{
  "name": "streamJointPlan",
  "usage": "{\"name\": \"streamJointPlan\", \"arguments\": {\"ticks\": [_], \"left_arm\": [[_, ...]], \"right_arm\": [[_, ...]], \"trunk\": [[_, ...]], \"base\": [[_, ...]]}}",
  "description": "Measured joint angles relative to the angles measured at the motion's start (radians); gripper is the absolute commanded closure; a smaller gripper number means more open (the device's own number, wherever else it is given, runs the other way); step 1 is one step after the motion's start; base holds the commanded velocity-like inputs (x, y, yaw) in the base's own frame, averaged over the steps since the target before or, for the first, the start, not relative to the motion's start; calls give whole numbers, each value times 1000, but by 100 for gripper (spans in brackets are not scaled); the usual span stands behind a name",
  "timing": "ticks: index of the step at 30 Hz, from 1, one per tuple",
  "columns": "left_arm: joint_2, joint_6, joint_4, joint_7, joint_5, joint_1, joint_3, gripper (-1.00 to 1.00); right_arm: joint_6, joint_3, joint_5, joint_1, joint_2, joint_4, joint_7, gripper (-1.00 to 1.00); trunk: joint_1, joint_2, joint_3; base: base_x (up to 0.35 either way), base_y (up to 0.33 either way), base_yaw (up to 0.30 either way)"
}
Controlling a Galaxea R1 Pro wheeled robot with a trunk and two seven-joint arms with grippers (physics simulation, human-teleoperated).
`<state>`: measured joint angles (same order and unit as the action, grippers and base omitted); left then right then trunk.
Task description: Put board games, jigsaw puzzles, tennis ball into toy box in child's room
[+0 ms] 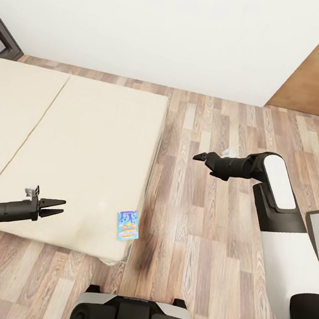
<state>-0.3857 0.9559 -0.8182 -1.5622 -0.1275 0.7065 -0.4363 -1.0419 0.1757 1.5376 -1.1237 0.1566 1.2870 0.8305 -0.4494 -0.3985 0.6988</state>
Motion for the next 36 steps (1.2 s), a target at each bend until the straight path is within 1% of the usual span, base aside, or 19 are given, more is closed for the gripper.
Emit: {"name": "streamJointPlan", "arguments": {"ticks": [12, 20, 36], "left_arm": [[0, -1, 0, 0, 0, 0, 0, -100], [1, -1, 0, 0, 0, 0, 0, -100], [1, -2, 0, 0, 0, 0, 0, -100]], "right_arm": [[-1, 0, -1, 2, 1, -5, 1, -100], [-4, -2, 0, 47, 3, -3, 1, -100], [-4, -3, -2, 57, 4, -6, -1, -100]], "trunk": [[0, 0, -20], [0, 0, -33], [0, 0, -59]], "base": [[0, 0, 0], [0, 0, 0], [0, 0, 0]]}}
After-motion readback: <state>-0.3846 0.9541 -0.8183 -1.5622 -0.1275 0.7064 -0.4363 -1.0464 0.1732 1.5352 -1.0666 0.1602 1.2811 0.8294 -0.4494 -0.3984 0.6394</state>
